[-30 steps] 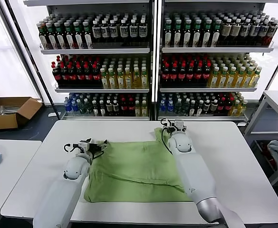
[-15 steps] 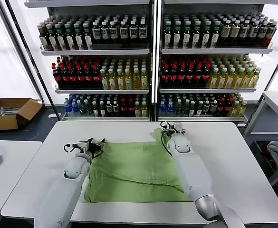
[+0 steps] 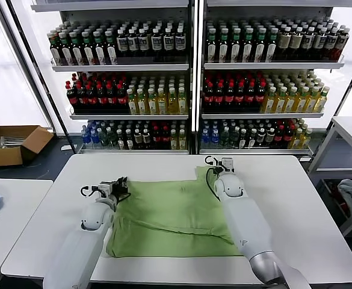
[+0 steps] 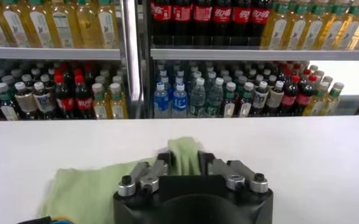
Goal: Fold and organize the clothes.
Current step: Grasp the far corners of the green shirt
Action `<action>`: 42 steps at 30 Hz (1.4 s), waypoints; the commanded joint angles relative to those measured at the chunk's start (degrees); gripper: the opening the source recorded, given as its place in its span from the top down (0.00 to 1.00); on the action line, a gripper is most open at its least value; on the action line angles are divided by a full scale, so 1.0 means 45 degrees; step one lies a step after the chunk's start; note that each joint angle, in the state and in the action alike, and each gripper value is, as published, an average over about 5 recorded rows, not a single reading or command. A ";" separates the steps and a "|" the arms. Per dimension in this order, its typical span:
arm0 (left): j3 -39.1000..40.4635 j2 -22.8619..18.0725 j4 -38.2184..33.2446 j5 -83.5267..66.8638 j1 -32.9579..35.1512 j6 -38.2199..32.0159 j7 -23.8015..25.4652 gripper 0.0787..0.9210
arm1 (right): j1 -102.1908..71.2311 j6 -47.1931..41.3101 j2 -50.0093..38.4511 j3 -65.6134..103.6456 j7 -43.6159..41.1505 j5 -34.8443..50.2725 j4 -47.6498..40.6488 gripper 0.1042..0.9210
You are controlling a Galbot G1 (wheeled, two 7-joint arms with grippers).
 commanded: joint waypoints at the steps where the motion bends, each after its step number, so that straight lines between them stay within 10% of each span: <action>1: -0.0105 0.0073 -0.1602 -0.0139 0.0661 0.0453 0.0115 0.92 | -0.0319 -0.0153 -0.0080 -0.0066 0.0039 0.0006 0.0512 0.86; 23: -0.0316 0.0089 -0.2027 -0.0116 0.1170 0.0193 0.0094 0.30 | -0.0399 -0.0153 0.0038 -0.0087 0.0053 -0.0212 0.0459 1.00; 42: -0.0427 -0.0067 -0.1819 -0.0117 0.1282 -0.0477 0.0053 0.87 | -0.0375 -0.0074 0.0275 -0.0026 0.0102 -0.0091 0.0490 1.00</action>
